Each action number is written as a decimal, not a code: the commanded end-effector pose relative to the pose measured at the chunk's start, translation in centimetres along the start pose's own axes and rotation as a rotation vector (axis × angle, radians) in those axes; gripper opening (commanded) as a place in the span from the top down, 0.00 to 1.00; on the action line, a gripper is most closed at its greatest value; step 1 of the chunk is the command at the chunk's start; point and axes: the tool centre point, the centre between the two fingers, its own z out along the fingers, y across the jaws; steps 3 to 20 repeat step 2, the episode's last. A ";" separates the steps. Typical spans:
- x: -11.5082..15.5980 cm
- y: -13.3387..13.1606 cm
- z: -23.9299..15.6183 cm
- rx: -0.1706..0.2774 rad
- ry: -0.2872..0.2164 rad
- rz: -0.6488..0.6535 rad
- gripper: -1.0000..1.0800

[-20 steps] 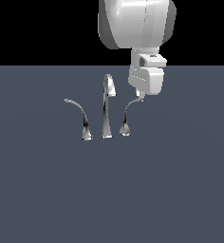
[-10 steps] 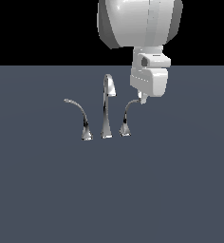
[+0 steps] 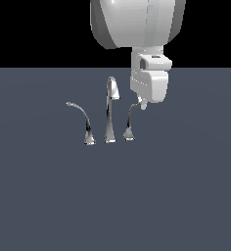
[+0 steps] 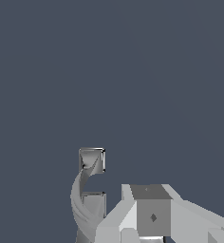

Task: Turn on the faucet by rotating a designated handle.

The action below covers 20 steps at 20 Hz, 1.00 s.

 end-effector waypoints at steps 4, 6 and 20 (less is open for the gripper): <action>-2.3 0.4 0.0 -0.005 -0.006 -0.021 1.00; -2.3 0.4 0.0 -0.005 -0.006 -0.021 1.00; -2.3 0.4 0.0 -0.005 -0.006 -0.021 1.00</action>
